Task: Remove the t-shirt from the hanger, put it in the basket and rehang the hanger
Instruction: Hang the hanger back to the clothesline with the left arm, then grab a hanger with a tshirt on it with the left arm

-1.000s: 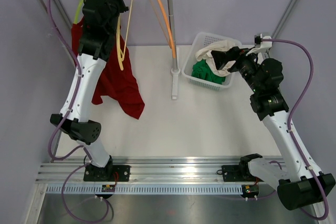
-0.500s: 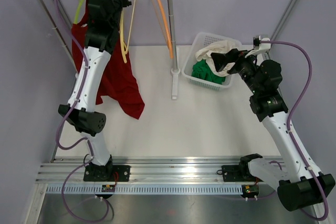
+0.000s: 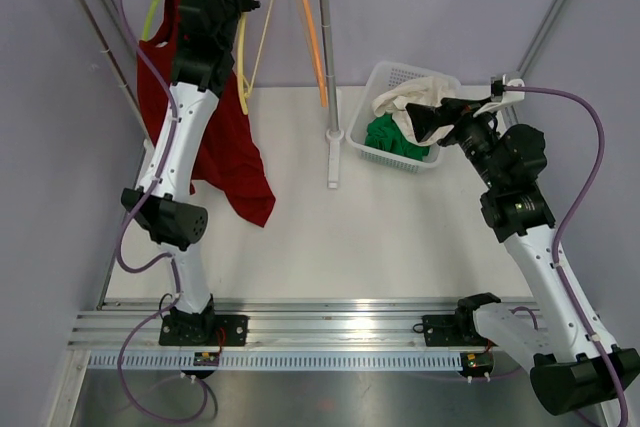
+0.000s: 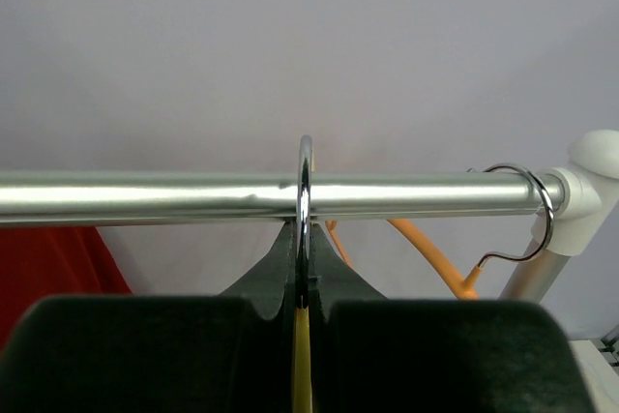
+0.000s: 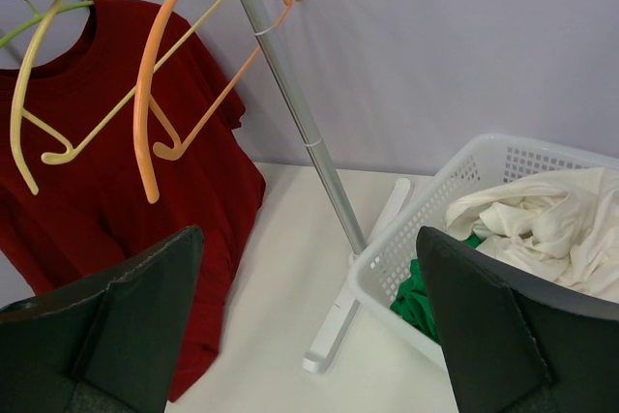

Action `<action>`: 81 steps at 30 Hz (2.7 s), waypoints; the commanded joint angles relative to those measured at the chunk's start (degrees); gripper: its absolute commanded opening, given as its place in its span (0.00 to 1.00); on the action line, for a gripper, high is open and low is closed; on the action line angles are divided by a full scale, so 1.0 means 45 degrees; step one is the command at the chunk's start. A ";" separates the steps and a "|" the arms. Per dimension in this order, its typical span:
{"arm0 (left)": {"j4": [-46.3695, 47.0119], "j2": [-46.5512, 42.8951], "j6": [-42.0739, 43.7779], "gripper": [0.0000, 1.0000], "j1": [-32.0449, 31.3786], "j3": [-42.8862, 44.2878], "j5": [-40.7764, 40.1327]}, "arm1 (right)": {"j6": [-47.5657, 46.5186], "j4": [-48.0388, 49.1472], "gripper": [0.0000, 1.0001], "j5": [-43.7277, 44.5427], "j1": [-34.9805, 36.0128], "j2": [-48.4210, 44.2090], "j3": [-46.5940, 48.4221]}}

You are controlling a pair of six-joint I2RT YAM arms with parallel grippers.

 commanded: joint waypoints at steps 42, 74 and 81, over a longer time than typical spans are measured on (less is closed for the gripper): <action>0.1572 -0.3282 -0.1056 0.54 0.0037 -0.3849 0.1534 | -0.0076 0.0740 0.99 -0.0221 0.0052 -0.0290 -0.0220; -0.1142 -0.7934 0.0955 0.99 0.0134 -0.7740 -0.1589 | 0.0569 0.2107 0.99 -0.1784 0.0033 -0.0388 -0.1392; -0.2292 -0.7290 0.0976 0.99 0.1031 -0.6765 -0.2509 | 0.0569 0.2087 1.00 -0.1881 0.0033 0.0022 -0.1197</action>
